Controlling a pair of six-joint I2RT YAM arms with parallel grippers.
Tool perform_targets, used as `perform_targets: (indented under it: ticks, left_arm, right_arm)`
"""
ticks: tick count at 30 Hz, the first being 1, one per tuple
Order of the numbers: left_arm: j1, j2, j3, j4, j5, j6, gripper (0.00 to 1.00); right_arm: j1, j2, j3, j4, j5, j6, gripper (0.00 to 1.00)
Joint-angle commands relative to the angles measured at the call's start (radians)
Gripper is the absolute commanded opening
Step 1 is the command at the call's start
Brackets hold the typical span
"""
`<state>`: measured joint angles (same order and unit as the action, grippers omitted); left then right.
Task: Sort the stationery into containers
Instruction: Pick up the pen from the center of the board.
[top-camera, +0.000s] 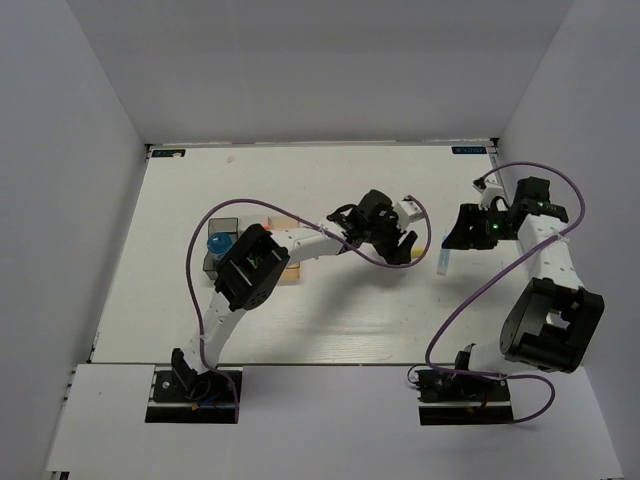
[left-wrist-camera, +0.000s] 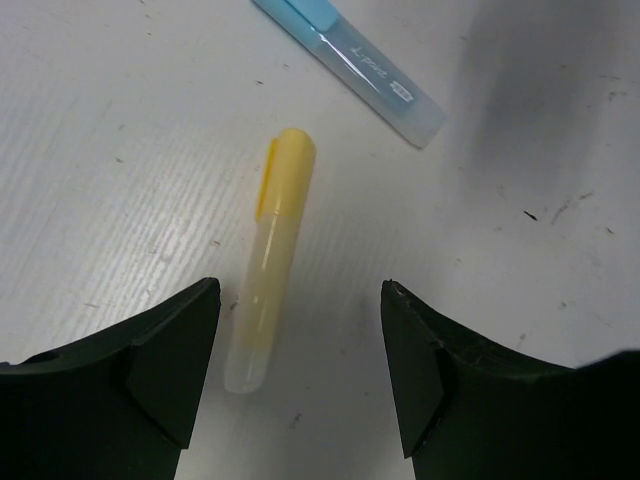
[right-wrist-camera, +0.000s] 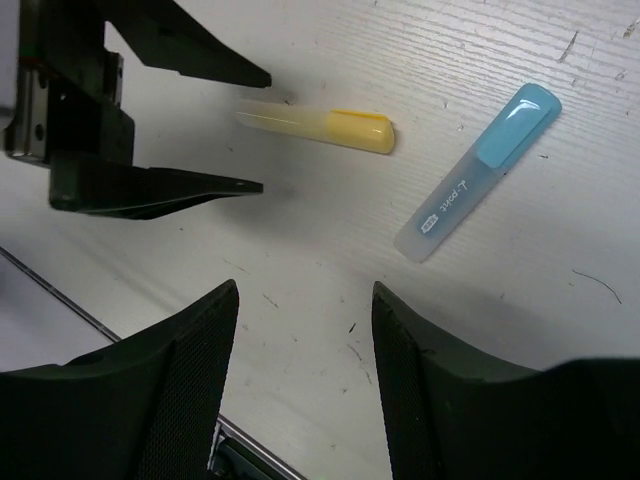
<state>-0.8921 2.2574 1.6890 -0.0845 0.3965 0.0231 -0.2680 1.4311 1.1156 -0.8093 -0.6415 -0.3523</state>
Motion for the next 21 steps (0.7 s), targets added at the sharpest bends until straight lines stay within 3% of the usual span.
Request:
perform_targets:
  ticks: [1,13,21]
  left_arm:
    - [-0.002,0.017,0.090,-0.041,-0.038,0.076,0.75]
    - [-0.019,0.056,0.035,-0.061,-0.100,0.127,0.69]
    - [-0.057,0.064,-0.009,-0.074,-0.242,0.205,0.52]
  right_arm:
    - [-0.017,-0.031,0.001,-0.011,-0.079,-0.020,0.59]
    - [-0.060,-0.015,0.006,-0.024,-0.127,-0.028,0.59]
    - [-0.089,-0.017,0.006,-0.027,-0.155,-0.017,0.59]
